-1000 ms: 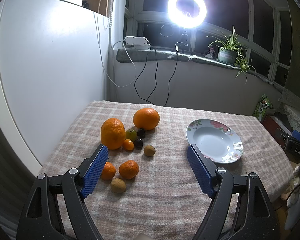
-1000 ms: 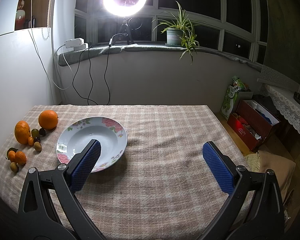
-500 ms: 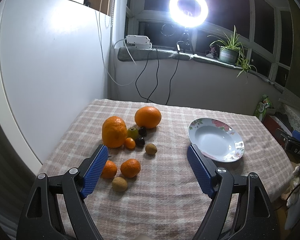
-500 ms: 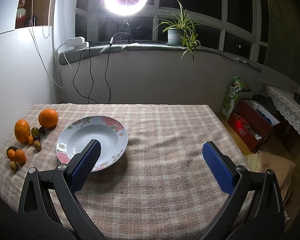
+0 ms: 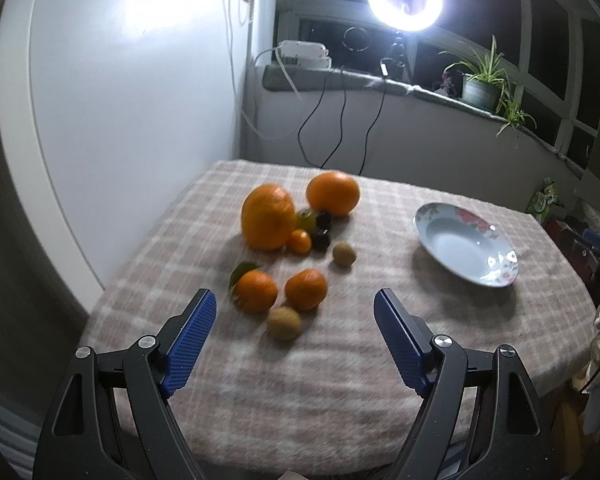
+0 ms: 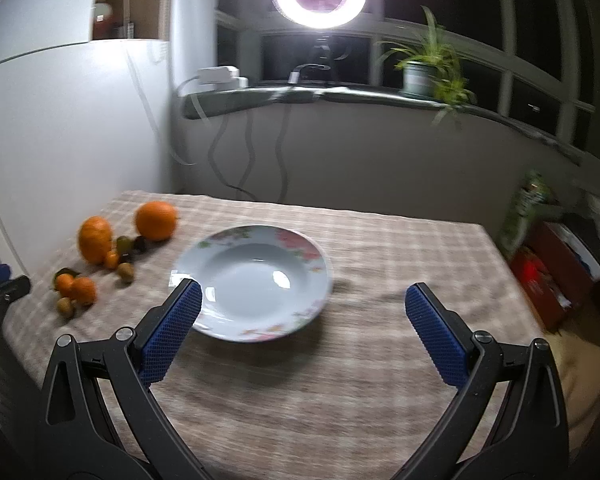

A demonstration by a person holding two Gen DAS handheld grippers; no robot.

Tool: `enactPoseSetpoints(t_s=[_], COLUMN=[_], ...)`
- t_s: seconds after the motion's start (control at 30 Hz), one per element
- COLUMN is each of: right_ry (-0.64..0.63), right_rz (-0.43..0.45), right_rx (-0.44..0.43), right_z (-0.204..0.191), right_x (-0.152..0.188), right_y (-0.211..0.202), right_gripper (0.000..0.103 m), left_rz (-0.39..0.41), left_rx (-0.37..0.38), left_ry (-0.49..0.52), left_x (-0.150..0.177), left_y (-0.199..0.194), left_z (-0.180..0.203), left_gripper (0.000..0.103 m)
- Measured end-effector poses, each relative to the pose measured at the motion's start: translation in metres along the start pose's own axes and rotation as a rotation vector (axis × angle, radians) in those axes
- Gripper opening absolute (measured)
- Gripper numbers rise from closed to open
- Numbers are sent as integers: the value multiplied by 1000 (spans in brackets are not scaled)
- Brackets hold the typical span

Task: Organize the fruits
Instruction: 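Move the open right gripper toward the large round orange in the fruit pile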

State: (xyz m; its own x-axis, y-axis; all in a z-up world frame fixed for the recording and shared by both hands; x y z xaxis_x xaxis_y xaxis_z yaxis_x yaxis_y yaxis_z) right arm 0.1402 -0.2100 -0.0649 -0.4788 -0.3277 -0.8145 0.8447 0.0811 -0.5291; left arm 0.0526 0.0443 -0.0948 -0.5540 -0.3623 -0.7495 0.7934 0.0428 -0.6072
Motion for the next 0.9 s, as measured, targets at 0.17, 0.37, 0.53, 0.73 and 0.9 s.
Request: enactPoseSetpoints(t_s=[0.17,0.37,0.53,0.73,0.9], right_ry=[-66,-149,-192,-226,-219], right_rz=[7,-2,-26,-57,-97], right_rx=[-120,-265,-364,-433,-501], right_z=[-38,-91,-127,-155,-174], right_x=[-9,-14,-18,-27,-39], right_y=[13,27,40,58,82], right_gripper=[101,92,87,84,81], left_rz=[-35,-69,-80,-74,-68], left_rx=[0,15,21,29,43], left_ry=[-33,-57,-69,-91,-111], left_x=[10,17,19,9,-5], left_y=[6,15,17,21,31], left_z=[-16,-24,-28,-38,-46], left_gripper=[73,61,60,57,55])
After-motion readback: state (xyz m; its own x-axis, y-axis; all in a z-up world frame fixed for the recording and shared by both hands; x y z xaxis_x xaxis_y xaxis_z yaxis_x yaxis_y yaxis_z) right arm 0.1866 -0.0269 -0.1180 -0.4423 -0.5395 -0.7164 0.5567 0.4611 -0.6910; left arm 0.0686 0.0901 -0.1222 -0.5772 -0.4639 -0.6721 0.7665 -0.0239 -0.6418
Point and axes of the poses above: each gripper's, at about its wrist camera, not at the fingertips, and y roughly the way its jaws point, z to its right, x to its underside, the point moved 9 cm from there along y, roughly the way its jaws point, and after that the axes turned 13 degrees about -y, right-handed, at the moved point
